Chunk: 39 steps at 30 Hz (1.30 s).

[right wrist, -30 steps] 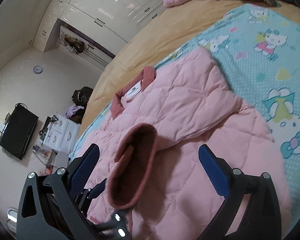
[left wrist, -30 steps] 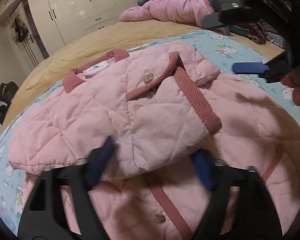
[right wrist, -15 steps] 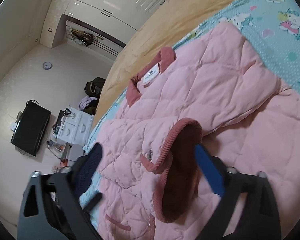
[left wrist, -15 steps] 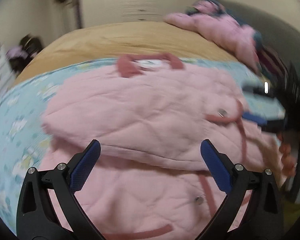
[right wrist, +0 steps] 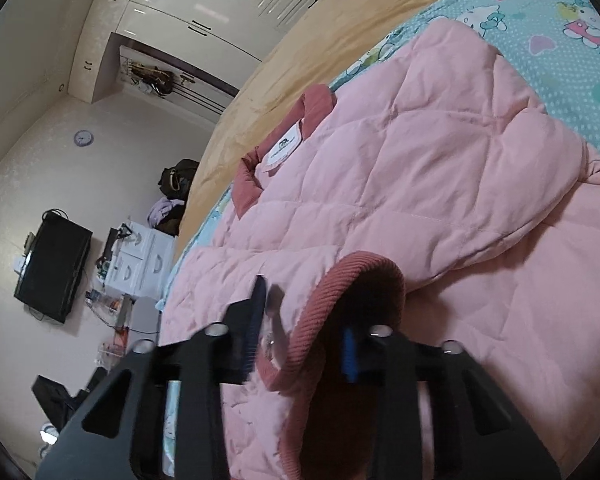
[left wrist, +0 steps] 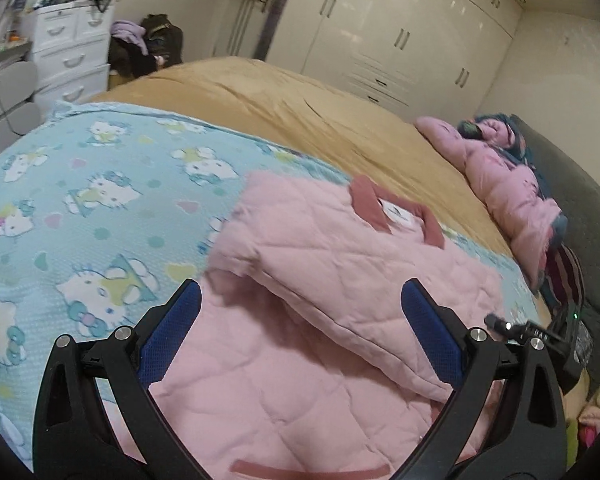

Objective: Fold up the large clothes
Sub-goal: 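Grasp the folded sleeve cuff with the right gripper and adjust it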

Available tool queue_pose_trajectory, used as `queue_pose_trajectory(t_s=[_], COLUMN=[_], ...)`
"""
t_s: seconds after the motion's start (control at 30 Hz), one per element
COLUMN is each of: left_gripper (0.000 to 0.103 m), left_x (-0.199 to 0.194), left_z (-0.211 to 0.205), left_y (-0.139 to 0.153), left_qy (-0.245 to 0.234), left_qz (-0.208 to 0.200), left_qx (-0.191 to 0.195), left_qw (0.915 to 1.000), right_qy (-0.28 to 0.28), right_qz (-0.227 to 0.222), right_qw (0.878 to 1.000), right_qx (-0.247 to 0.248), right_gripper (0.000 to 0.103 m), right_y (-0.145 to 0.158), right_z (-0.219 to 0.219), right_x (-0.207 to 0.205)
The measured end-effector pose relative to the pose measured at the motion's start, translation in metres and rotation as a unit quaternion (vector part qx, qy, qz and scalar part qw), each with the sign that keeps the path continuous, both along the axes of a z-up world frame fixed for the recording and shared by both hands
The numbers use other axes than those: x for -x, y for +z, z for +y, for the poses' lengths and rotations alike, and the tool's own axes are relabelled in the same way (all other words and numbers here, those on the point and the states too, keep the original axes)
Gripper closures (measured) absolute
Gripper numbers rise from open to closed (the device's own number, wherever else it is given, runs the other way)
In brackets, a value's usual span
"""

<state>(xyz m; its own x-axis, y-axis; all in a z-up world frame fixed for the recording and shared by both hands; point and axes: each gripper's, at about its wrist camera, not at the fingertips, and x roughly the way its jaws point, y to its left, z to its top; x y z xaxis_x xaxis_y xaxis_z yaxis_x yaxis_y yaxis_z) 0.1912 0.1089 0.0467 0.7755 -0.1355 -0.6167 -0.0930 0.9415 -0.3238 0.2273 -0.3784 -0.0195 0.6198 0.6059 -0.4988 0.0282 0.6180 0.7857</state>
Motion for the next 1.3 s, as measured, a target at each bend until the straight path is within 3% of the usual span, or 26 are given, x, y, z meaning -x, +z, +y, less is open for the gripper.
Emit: queue_pose_trajectory(t_s=[0.13,0.3,0.53,0.63,0.83,1.0,1.2,1.3], left_gripper=[0.009,0.009,0.009,0.009,0.009,0.009,0.01,0.018], left_x=[0.001,-0.002,-0.004,-0.009,-0.035,-0.071,-0.1,-0.111], left_z=[0.014,0.023,0.03,0.033,0.032,0.024,0.011,0.001], left_y=[0.0,-0.004,-0.007,-0.005,-0.003,-0.004,-0.015,-0.024], left_qy=[0.01,0.019,0.022,0.023,0.004,-0.011,-0.03,-0.045], left_qz=[-0.004,0.004,0.005,0.003,-0.013,0.001,0.018,0.032], left_qx=[0.011,0.011,0.012,0.011,0.021,0.013,0.005,-0.002], left_qw=[0.9999,0.9997,0.9997,0.9997,0.9997,0.9999,0.9994,0.9985], right_qy=[0.01,0.041,0.056,0.044,0.037,0.015,0.004,0.003], right_qz=[-0.032,-0.095,-0.219,-0.245,-0.225,-0.183,-0.165,-0.161], right_qw=[0.999,0.989,0.959,0.949,0.949,0.959,0.961,0.96], right_qx=[0.04,0.105,0.168,0.195,0.219,0.216,0.223,0.228], right_gripper=[0.091,0.094,0.097,0.097,0.097,0.097,0.097,0.097], right_y=[0.014,0.054,0.146,0.168,0.151,0.116,0.1,0.098], right_z=[0.008,0.024,0.027,0.022,0.012,-0.001,-0.006,-0.005], right_x=[0.001,-0.006,-0.026,-0.037,-0.055,-0.058,-0.06,-0.062])
